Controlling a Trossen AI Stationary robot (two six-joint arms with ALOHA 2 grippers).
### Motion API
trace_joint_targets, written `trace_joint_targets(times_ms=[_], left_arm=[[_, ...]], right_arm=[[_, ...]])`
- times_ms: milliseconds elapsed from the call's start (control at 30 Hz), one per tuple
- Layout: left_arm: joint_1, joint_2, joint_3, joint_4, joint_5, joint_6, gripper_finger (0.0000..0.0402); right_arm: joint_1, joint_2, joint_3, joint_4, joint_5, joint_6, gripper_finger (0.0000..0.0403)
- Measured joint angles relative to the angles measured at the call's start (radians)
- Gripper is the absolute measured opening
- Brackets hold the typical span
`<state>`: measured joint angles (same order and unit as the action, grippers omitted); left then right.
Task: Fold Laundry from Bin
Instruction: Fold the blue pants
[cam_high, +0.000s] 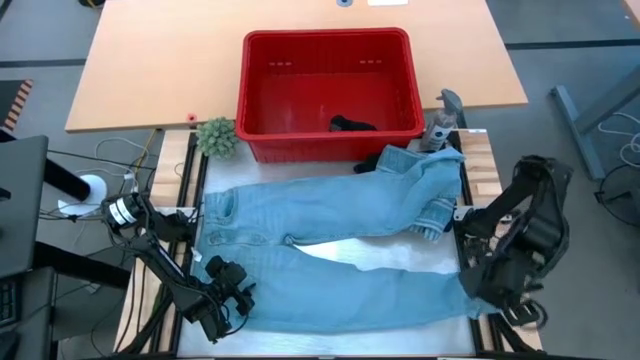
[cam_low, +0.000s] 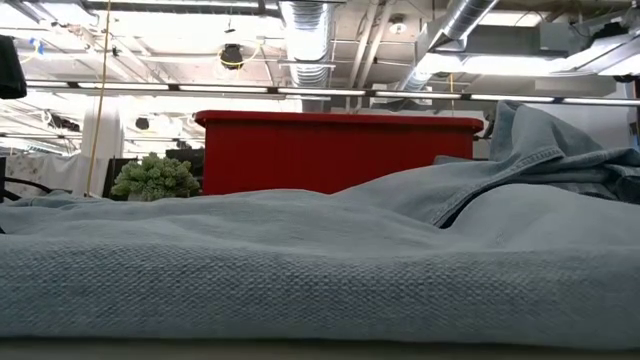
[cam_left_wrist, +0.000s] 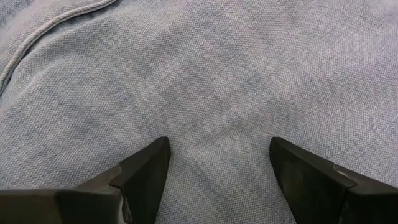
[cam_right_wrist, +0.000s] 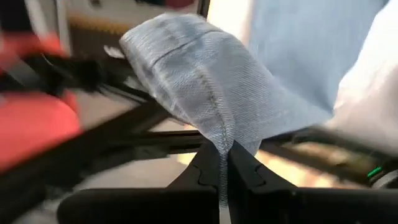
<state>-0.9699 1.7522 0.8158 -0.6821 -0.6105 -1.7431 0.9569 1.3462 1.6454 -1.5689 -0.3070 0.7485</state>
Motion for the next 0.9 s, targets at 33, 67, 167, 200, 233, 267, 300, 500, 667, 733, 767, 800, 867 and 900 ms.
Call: trace_joint_targets(times_ms=[33,67,167,200,233,267,300,500,667,733,767,800,867,900], left_arm=[[0.0,0.0,0.0,0.0,0.001,-0.003,0.027],[0.0,0.0,0.0,0.0,0.001,-0.004,0.027],[0.0,0.0,0.0,0.0,0.001,-0.013,0.027],[0.0,0.0,0.0,0.0,0.002,-0.016,0.027],[0.0,0.0,0.0,0.0,0.004,-0.02,0.027],[0.0,0.0,0.0,0.0,0.004,-0.025,0.027],[0.0,0.0,0.0,0.0,0.004,-0.032,0.027],[0.001,0.0,0.008,0.03,0.0,-0.03,0.027],[0.002,0.002,0.053,0.034,0.015,-0.035,0.027],[0.005,0.002,0.071,0.038,0.032,-0.035,0.027],[0.006,0.002,0.076,0.041,0.039,-0.036,0.027],[0.006,0.002,0.081,0.042,0.046,-0.036,0.027],[0.008,0.002,0.088,0.042,0.065,-0.029,0.027],[0.008,0.002,0.089,0.04,0.08,-0.018,0.027]], right_arm=[[0.007,0.01,-0.002,-0.001,-0.006,-0.058,0.0027],[0.007,0.017,-0.005,0.0,-0.013,-0.118,0.0027],[-0.005,0.034,-0.008,-0.005,-0.004,-0.272,0.0027],[-0.012,0.045,-0.01,-0.003,-0.002,-0.31,0.0027],[-0.021,0.056,-0.011,-0.003,0.002,-0.348,0.0027],[-0.03,0.073,-0.012,-0.003,0.011,-0.387,0.0027],[-0.037,0.087,-0.013,-0.001,0.02,-0.429,0.0027],[-0.113,0.159,-0.013,0.0,0.118,-0.759,0.0027],[-0.213,0.178,0.024,-0.003,0.51,-0.99,0.0037],[-0.261,0.182,0.048,0.008,0.657,-1.09,0.0036],[-0.289,0.182,0.059,0.027,0.718,-1.142,0.0032],[-0.321,0.181,0.069,0.059,0.771,-1.189,0.0028],[-0.384,0.179,0.081,0.146,0.846,-1.295,0.0028],[-0.416,0.179,0.084,0.207,0.858,-1.347,0.0028]])
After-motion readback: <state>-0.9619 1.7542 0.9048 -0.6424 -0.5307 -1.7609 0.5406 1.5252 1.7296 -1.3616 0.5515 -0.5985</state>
